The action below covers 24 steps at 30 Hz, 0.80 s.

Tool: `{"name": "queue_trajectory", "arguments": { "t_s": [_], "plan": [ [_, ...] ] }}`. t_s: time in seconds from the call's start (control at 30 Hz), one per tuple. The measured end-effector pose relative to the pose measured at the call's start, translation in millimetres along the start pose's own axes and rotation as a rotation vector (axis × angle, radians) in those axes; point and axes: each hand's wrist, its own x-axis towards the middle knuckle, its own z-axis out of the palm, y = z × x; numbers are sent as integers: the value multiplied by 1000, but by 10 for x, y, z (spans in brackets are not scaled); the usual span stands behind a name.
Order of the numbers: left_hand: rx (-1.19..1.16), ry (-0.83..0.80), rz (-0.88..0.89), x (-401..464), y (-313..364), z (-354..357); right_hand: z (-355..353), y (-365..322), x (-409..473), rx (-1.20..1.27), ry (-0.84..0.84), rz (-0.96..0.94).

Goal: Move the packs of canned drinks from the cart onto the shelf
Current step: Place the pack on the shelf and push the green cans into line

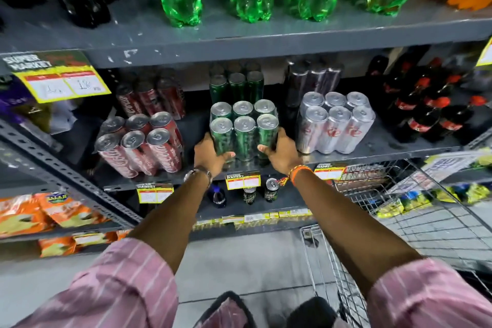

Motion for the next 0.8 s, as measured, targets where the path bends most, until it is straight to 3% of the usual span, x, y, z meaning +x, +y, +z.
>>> {"name": "queue_trajectory", "arguments": {
  "t_s": [0.8],
  "plan": [
    [96,-20,58,15,-78,-20,-13,46,39,25,-89,43]
  ]
}}
